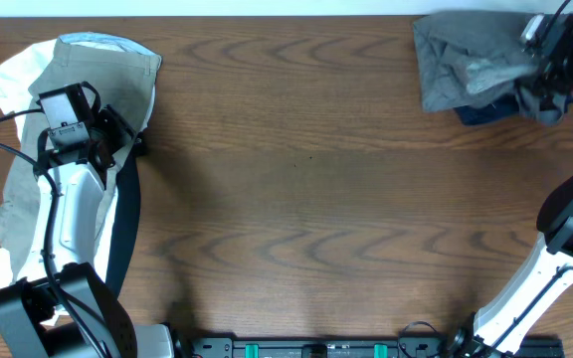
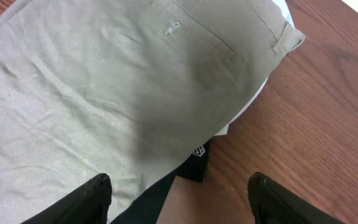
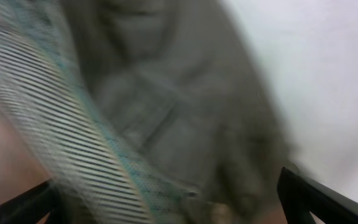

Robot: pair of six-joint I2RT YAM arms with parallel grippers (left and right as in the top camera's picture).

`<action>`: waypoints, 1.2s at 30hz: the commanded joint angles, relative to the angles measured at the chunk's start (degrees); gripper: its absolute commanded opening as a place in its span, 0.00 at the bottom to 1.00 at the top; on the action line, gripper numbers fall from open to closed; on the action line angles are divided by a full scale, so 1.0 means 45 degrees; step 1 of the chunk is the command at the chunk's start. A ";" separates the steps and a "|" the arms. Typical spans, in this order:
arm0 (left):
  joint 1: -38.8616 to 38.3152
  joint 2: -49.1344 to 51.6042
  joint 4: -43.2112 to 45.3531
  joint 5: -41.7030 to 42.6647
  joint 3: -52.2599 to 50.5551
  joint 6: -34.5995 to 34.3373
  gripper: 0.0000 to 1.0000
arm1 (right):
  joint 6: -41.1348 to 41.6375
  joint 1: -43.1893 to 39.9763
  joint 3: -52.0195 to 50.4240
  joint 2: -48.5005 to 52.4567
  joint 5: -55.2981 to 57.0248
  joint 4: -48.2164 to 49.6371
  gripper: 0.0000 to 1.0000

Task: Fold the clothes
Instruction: 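Lower the shorts onto the navy garment and open the right gripper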

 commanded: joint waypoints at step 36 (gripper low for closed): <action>0.0029 0.0019 -0.0058 0.0005 0.0126 -0.0219 0.72 | 1.6466 0.2633 0.0136 0.3381 0.3099 0.5989 0.99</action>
